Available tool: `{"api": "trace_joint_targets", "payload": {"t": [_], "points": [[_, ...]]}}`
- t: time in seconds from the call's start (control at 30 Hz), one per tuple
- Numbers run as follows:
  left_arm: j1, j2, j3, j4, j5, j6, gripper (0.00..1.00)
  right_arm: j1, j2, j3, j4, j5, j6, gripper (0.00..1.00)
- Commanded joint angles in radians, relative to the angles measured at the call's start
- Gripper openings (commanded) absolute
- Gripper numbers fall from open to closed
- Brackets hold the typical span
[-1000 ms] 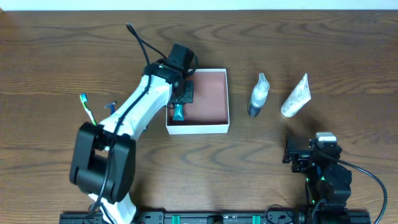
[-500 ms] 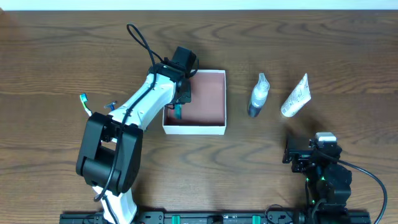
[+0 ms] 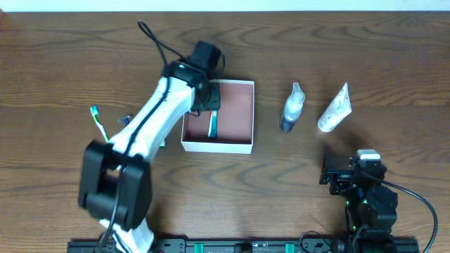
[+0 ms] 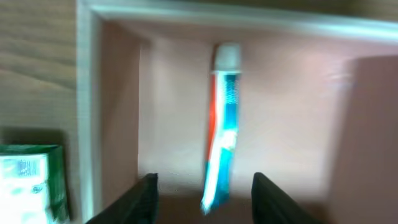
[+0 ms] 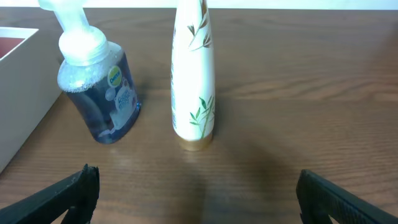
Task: Pack container
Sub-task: 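Carry the toothpaste tube into the box and release it, then move the left gripper back and grasp the green toothbrush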
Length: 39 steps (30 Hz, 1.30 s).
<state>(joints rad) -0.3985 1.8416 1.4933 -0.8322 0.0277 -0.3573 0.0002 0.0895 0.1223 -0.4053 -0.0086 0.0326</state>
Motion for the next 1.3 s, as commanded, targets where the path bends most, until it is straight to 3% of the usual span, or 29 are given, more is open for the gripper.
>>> {"api": "trace_joint_targets", "payload": {"t": [0.0,0.23,0.37,0.63,0.93,1.27], "points": [[0.011,-0.155,0.066,-0.032,0.011,0.071,0.56,0.006,-0.008,-0.003,0.001,-0.007,-0.011,0.99],[0.178,-0.304,0.066,-0.196,-0.255,0.084,0.75,0.006,-0.008,-0.003,0.001,-0.007,-0.011,0.99],[0.369,-0.297,0.055,-0.253,-0.237,0.095,0.76,0.006,-0.008,-0.003,0.001,-0.007,-0.011,0.99],[0.664,-0.158,-0.021,-0.259,-0.040,0.192,0.76,0.006,-0.008,-0.003,0.001,-0.007,-0.011,0.99],[0.741,0.073,-0.025,-0.212,0.002,0.325,0.74,0.006,-0.008,-0.003,0.001,-0.007,-0.011,0.99],[0.779,0.173,-0.026,-0.156,-0.067,0.327,0.73,0.006,-0.008,-0.003,0.001,-0.007,-0.011,0.99]]}}
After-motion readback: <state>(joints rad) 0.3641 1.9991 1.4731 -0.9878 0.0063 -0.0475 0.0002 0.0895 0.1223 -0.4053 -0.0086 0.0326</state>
